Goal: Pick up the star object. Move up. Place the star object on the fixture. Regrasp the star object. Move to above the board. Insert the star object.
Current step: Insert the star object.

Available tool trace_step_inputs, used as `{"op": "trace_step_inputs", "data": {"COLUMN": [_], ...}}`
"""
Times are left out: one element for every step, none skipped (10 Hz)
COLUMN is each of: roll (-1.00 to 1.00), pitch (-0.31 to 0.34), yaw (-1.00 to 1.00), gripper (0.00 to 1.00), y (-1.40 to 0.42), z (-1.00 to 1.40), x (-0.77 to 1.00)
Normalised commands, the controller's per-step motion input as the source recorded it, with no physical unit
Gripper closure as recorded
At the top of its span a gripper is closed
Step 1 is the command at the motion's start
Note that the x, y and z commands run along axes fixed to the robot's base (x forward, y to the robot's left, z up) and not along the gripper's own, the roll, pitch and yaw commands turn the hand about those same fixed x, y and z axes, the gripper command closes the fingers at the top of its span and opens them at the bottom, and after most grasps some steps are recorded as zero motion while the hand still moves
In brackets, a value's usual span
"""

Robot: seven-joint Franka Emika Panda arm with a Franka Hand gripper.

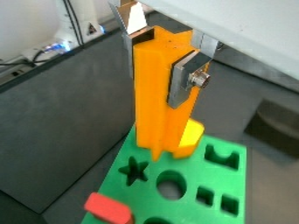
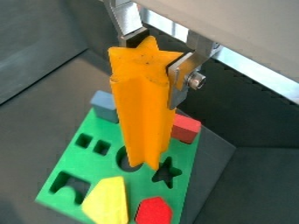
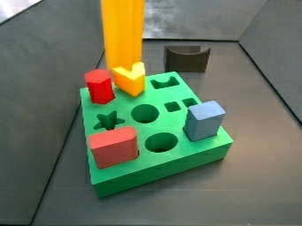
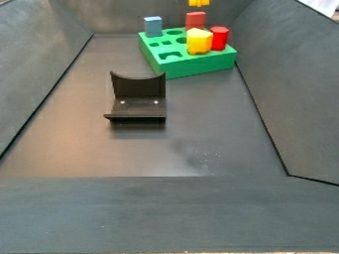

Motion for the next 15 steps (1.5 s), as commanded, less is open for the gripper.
{"op": "trace_step_inputs", "data": {"roll": [-0.04,-0.03,0.0,0.0,0.0,0.03,0.03,0.0,0.0,0.0,0.01,0.07,0.15,0.13,0.08], "pitch": [-0.11,-0.103,0.0,0.0,0.0,-0.007,0.0,0.0,0.0,0.0,0.0,0.0,-0.013,-0.011,0.0], "yaw": [-0.86,-0.9,-0.4,0.0,-0.09,-0.27,-0.37,-0.27,0.0,0.0,0.0,-0.02,-0.12,-0.15,-0.15], "gripper": [1.0,1.0,1.0,1.0,1.0,1.0,1.0,1.0,1.0,1.0,1.0,1.0,1.0,1.0,1.0], "y": [-0.25,-0.23,-0.11,0.0,0.0,0.0,-0.03,0.0,0.0,0.0,0.0,0.0,0.0,0.0,0.0], "z": [-0.4,-0.4,-0.17,0.0,-0.14,-0.3,-0.36,-0.21,0.0,0.0,0.0,-0.16,-0.39,-0.37,-0.4], "x": [-0.02,0.0,-0.06,-0.05,-0.13,-0.23,-0.26,-0.12,-0.03,-0.02,0.0,-0.03,-0.12,-0.15,-0.05]}}
